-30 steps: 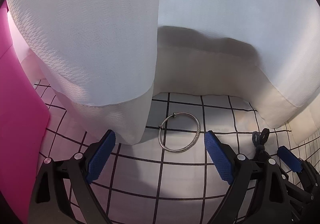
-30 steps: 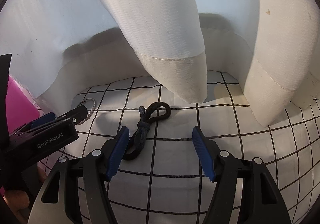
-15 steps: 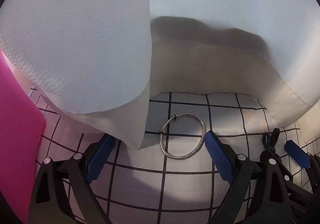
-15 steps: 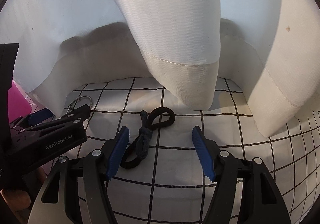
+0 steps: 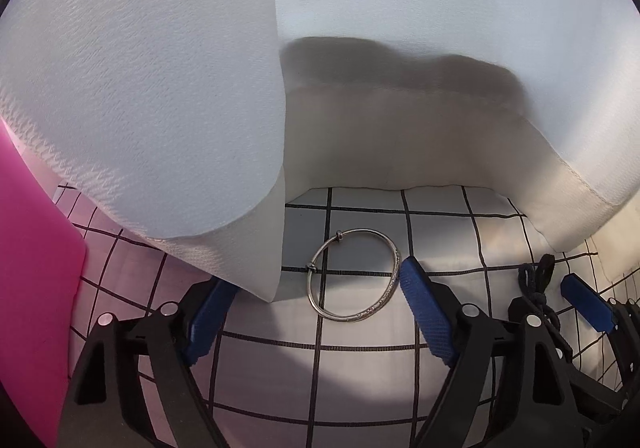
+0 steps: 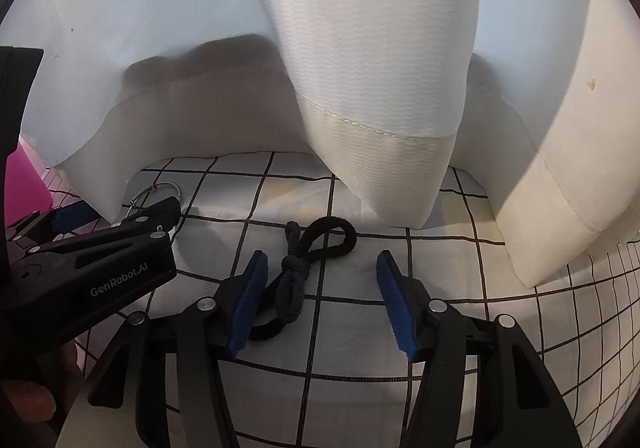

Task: Organize jewelry
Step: 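Grasp the black hair tie with the right tool while the left tool approaches the silver bangle, then close the left tool on the silver bangle, then lift and carry the bangle and hair tie over the pink tub with both tools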

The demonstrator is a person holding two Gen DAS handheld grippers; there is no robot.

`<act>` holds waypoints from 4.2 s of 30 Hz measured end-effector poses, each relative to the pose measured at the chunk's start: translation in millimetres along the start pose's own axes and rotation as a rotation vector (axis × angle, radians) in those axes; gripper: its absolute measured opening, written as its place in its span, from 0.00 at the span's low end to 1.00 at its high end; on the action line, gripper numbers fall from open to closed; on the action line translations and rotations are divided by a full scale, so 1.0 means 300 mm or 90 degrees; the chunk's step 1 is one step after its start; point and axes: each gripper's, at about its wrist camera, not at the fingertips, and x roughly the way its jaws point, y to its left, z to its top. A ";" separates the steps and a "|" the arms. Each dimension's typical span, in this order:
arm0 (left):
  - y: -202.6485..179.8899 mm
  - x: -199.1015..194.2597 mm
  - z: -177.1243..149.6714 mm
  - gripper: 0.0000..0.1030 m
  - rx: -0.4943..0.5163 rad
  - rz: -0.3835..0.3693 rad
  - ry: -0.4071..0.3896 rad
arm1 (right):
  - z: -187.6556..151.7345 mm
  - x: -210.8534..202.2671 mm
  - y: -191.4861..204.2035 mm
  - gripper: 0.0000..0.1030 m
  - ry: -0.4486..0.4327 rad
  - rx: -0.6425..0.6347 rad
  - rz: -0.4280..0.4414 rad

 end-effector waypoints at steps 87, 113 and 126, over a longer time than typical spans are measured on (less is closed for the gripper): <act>0.009 0.050 -0.069 0.95 -0.052 0.037 0.024 | 0.001 -0.030 -0.237 0.13 -0.011 0.057 0.123; -0.031 -0.200 -0.320 0.49 -0.018 0.022 -0.010 | -0.049 -0.070 -0.212 0.13 -0.004 0.027 0.135; -0.063 -0.364 -0.412 0.49 -0.032 0.022 -0.043 | -0.081 -0.159 -0.188 0.13 -0.013 -0.011 0.160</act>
